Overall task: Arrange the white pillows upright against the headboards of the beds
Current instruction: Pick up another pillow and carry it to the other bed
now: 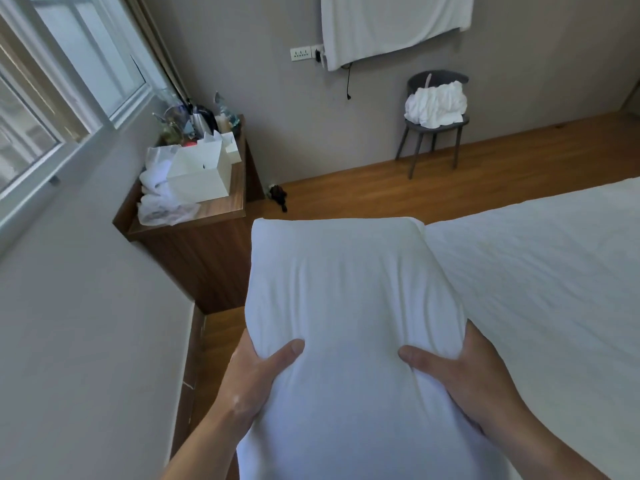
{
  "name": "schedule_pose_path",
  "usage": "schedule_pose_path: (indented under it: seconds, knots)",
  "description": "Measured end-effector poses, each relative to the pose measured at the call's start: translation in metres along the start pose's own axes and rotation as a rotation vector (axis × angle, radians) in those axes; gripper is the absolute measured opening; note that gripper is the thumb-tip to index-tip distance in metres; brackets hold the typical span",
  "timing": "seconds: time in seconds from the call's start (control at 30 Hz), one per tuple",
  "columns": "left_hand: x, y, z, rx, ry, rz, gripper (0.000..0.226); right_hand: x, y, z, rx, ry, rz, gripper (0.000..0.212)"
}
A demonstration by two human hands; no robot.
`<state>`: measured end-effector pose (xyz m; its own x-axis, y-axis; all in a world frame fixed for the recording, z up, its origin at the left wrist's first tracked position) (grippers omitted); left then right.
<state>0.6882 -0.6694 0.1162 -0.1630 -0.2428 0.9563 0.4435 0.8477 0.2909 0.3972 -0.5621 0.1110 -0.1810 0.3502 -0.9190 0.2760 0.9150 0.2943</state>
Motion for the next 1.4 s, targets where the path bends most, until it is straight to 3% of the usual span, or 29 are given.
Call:
schedule_pose_path:
  seconds: [0.33,0.47,0.87,1.0,1.17,1.3,1.4]
  knots:
    - [0.056,-0.154,-0.046,0.028,0.009,-0.026,0.099,-0.061,-0.164,-0.002,-0.002,0.013,-0.010,0.091]
    - [0.067,-0.223,-0.077,-0.006,0.015,-0.012,0.095,-0.085,-0.231,0.010,0.017,0.011,0.001,0.088]
    - [0.137,-0.444,-0.184,-0.139,-0.007,-0.009,0.111,-0.173,-0.422,0.054,0.164,-0.018,0.017,0.082]
    - [0.151,-0.516,-0.201,-0.196,-0.025,-0.028,0.106,-0.187,-0.484,0.058,0.189,-0.065,0.030,0.076]
    - [0.177,-0.616,-0.207,-0.249,-0.066,-0.015,0.074,-0.200,-0.579,0.046,0.216,-0.109,0.024,0.075]
    - [0.208,-0.705,-0.204,-0.243,-0.081,-0.023,0.094,-0.216,-0.664,0.020,0.217,-0.124,0.027,0.076]
    - [0.239,-0.768,-0.184,-0.279,-0.086,-0.012,0.069,-0.227,-0.717,-0.013,0.234,-0.115,0.052,0.080]
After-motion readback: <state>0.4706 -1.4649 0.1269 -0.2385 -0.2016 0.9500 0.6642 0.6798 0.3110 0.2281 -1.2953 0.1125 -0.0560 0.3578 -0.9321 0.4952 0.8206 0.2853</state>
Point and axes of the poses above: each hand's wrist, its own y-axis away from the middle knuckle, its own z-axis out of the palm, x = y × z, the point moved 5 cm from there along -y, towards the middle knuckle, and after that the axes turned 15 degrees about -x, right-handed, at the moved point
